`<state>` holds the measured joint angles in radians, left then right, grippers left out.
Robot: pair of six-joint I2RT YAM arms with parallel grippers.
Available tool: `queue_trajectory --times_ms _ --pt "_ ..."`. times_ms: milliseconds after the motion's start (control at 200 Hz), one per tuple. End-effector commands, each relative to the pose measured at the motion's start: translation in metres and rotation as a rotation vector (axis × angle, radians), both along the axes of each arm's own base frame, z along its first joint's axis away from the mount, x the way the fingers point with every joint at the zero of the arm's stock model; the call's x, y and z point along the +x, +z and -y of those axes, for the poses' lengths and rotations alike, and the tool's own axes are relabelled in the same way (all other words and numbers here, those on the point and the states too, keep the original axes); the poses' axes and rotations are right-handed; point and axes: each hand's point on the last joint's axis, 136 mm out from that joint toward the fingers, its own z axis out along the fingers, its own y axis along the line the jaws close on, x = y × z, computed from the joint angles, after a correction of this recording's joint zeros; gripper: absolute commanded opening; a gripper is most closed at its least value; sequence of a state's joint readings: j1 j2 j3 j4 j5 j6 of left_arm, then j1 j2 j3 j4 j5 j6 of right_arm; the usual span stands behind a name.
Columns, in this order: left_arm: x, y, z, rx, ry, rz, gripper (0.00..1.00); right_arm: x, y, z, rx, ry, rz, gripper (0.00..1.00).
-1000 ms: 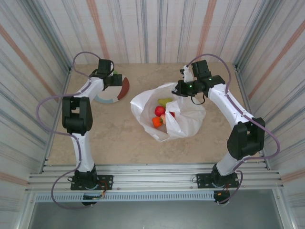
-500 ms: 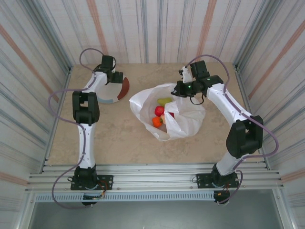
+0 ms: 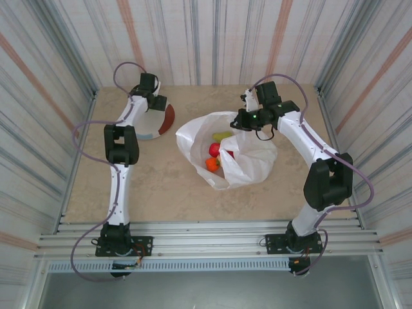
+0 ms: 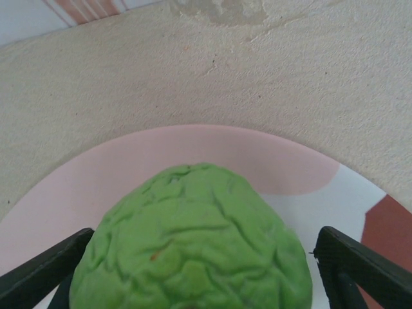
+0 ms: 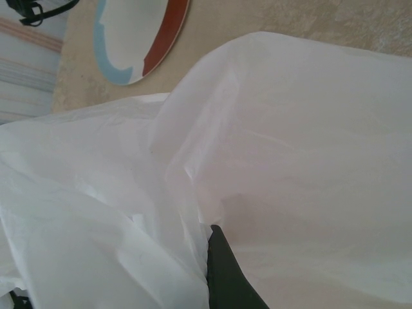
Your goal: Place the fruits into the plastic bag
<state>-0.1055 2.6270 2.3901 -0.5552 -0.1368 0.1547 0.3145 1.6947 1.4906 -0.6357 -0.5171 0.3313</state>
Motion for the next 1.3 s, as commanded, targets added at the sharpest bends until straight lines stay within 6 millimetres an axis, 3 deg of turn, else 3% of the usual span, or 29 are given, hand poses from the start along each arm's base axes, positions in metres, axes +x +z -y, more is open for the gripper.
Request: queue_trajectory --times_ms 0,245,476,746,1017,1067,1092,1112,1298 --pt "0.005 -0.007 -0.009 0.058 -0.029 -0.012 0.86 0.0 0.0 -0.001 -0.007 0.009 0.0 0.0" --pt "0.007 -0.005 -0.007 0.056 -0.042 -0.002 0.72 0.0 -0.002 -0.004 -0.008 0.01 -0.002 0.0" --pt "0.005 0.021 -0.008 0.048 -0.029 0.032 0.7 -0.001 -0.002 -0.004 -0.011 0.011 -0.006 0.0" --pt "-0.013 0.08 -0.007 -0.022 0.02 0.1 0.65 0.002 -0.002 -0.004 -0.008 0.007 0.003 0.0" --pt "-0.052 0.138 -0.001 -0.152 0.057 0.191 0.61 0.007 0.0 -0.011 0.027 0.012 0.004 0.0" --pt "-0.06 0.146 0.001 -0.171 0.059 0.204 0.61 0.007 0.002 -0.011 0.03 0.012 0.01 0.0" --pt "-0.063 0.141 0.001 -0.179 0.062 0.193 0.61 0.007 0.003 -0.011 0.032 0.01 0.011 0.0" --pt "-0.067 0.158 0.002 -0.19 0.061 0.222 0.61 0.008 0.003 -0.011 0.031 0.01 0.011 0.0" --pt "-0.092 0.187 0.011 -0.28 0.06 0.272 0.58 0.006 0.008 -0.012 0.039 0.012 0.016 0.0"
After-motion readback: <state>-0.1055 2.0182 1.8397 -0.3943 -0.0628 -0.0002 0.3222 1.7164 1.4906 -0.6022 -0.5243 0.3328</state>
